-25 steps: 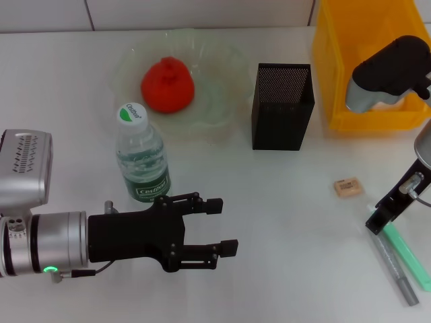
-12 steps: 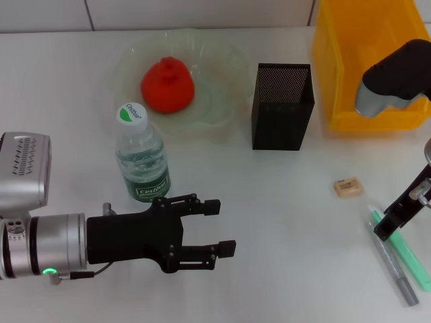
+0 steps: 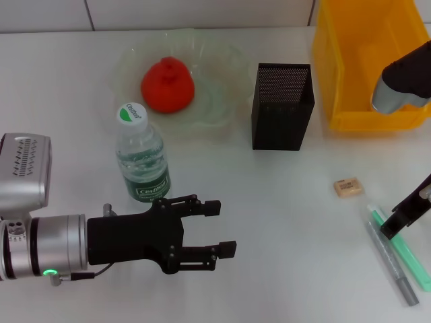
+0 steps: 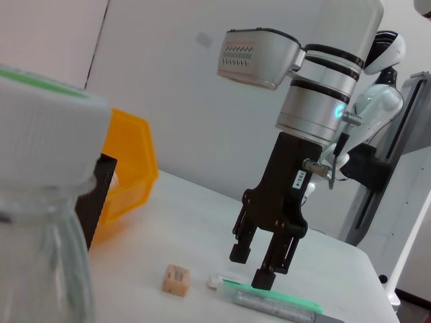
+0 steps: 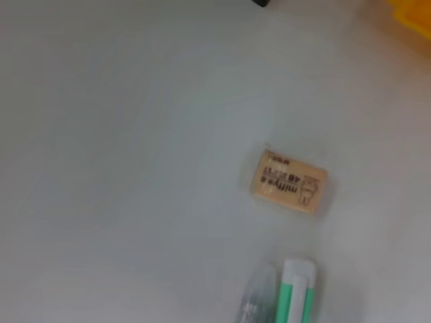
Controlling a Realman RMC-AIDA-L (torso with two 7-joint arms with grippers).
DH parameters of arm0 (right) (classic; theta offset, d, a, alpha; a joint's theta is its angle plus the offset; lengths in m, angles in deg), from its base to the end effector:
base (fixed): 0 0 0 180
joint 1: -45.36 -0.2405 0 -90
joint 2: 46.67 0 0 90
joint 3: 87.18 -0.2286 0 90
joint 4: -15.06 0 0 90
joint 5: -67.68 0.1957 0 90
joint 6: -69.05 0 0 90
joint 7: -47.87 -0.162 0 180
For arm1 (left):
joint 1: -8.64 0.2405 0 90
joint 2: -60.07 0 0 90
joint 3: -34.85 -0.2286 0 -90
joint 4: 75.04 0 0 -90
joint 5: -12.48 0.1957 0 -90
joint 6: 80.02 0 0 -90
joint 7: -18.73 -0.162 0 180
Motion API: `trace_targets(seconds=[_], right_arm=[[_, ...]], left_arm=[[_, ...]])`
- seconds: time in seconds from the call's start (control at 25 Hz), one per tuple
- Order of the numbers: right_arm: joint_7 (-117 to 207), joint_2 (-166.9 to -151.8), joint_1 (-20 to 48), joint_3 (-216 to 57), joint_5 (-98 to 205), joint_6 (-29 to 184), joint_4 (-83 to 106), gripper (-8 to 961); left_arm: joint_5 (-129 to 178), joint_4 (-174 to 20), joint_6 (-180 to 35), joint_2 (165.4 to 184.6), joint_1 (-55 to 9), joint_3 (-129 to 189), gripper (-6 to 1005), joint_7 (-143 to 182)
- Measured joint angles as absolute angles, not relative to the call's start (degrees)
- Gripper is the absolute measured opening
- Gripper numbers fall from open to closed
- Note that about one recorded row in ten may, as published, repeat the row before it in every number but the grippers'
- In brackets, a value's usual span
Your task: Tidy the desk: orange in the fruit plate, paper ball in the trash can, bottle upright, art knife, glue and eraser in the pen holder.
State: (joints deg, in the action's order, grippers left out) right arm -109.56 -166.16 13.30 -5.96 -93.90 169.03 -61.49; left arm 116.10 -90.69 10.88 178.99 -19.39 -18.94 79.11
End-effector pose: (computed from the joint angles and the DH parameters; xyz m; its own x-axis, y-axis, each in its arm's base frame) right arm 0.2222 0.2973 0.0099 0.4310 -0.8279 0.3589 -0.6099 -0.5605 -0.5603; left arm -0.2284 0.2410 -0.0682 0.7534 0.3543 0.5540 0.3785 -0.9226 0.0753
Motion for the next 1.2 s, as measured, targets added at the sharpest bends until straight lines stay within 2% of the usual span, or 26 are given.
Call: trace_targets(seconds=[1.2], right_arm=[[-109.55,-166.29,13.63,-6.15,-93.3,167.65,-61.59,624]], left_arm=[[116.1,-90.69,10.41,179.07,-19.49,-18.96,802,79.02]])
